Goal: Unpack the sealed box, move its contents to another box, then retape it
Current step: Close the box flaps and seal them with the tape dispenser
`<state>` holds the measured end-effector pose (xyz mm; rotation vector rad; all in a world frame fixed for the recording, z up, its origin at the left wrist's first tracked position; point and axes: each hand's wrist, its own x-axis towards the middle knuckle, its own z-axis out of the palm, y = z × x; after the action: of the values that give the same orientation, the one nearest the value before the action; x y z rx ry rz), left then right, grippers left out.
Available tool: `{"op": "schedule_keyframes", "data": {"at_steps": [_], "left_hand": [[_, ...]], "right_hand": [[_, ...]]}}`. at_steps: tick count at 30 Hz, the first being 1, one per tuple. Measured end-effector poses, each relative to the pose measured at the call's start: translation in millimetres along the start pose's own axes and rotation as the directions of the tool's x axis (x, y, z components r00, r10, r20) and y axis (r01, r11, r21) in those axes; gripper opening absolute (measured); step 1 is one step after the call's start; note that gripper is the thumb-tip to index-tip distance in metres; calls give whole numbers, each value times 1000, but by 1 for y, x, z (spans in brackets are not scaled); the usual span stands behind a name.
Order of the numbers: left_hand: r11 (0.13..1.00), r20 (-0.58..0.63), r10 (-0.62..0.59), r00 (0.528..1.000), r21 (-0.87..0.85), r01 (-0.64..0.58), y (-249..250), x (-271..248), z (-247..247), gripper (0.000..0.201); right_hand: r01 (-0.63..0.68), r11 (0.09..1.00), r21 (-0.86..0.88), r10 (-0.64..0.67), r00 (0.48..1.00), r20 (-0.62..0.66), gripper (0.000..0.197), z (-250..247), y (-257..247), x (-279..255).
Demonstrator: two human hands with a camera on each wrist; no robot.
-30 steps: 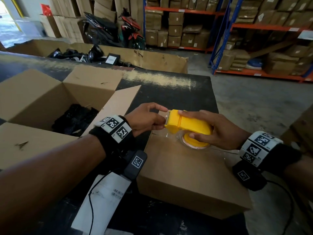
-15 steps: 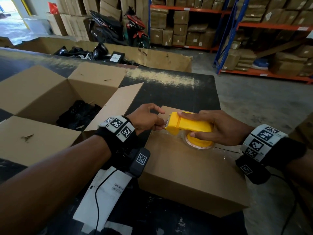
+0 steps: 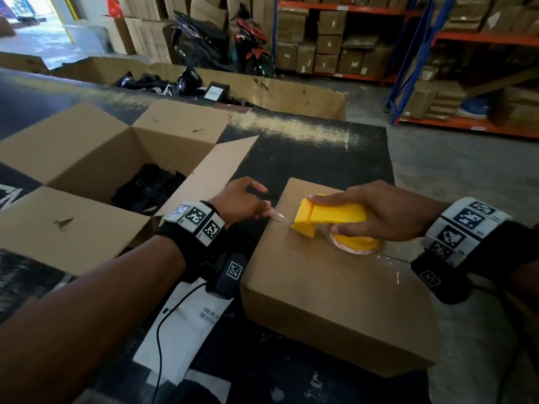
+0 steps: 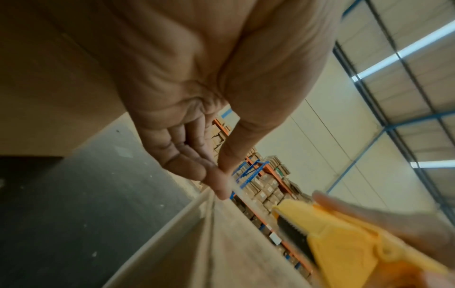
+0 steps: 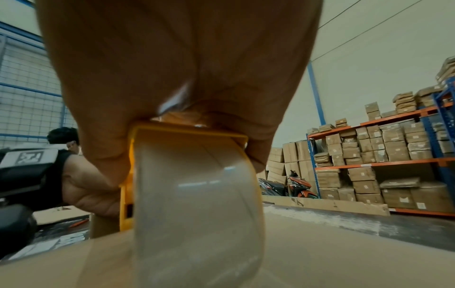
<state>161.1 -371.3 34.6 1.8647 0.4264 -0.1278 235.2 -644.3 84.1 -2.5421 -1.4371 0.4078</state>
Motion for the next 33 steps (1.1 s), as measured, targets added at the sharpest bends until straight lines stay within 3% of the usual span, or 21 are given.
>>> {"op": "schedule_keyframes", "data": {"at_steps": [13,24,28,33], "left_hand": [[988,-116,42,992,151,-24,-14,7,7,29],[970,8,-31,999,241,28,-14,11,7,34],[930,42,-15,999,367,-1,-15,16,9,35],[807,72,-2,997,588,-41,-17,17,10,47]], "right_hand": [[-17,998,-60,19,999,27,62,-4,-13,19],[-24,999,-45,26,998,55,61,-6,-13,22],[-21,999,-42,23,998,58,62,-6,-13,23],[-20,998,-54,23,998,60,62,-6,-12,25]]}}
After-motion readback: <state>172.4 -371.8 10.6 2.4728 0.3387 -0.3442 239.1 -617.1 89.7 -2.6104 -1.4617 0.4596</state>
